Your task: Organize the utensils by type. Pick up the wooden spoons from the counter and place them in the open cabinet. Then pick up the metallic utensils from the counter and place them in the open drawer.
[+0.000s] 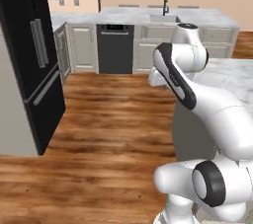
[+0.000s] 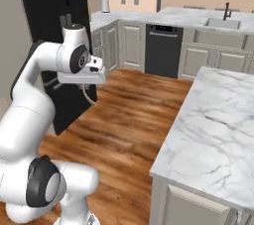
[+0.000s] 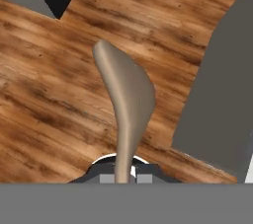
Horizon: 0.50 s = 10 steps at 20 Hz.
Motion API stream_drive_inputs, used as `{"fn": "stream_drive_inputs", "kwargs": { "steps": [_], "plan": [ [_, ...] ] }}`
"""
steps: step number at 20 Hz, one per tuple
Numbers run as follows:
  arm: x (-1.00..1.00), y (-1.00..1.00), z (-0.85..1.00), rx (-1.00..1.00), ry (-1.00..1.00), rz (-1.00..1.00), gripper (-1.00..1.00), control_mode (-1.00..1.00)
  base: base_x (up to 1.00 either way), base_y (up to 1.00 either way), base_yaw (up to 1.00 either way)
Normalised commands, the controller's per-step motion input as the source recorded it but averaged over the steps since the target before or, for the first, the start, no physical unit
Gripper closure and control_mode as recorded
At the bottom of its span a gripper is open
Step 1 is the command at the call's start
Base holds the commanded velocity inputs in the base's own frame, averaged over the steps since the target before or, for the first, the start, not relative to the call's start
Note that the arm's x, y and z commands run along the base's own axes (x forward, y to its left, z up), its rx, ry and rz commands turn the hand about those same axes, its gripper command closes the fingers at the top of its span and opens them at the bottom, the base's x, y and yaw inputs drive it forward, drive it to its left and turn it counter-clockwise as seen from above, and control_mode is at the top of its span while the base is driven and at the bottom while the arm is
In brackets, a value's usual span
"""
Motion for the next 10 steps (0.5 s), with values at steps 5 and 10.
{"fn": "stream_drive_inputs", "kwargs": {
  "steps": [5, 10],
  "plan": [
    [0.0, 0.0, 0.0, 0.0, 0.0, 0.0, 1.0, 1.0, 0.78, 0.33, -0.14],
    [0.0, 0.0, 0.0, 0.0, 0.0, 0.0, 1.0, 1.0, 0.32, 0.53, -0.07]
  ]
}}
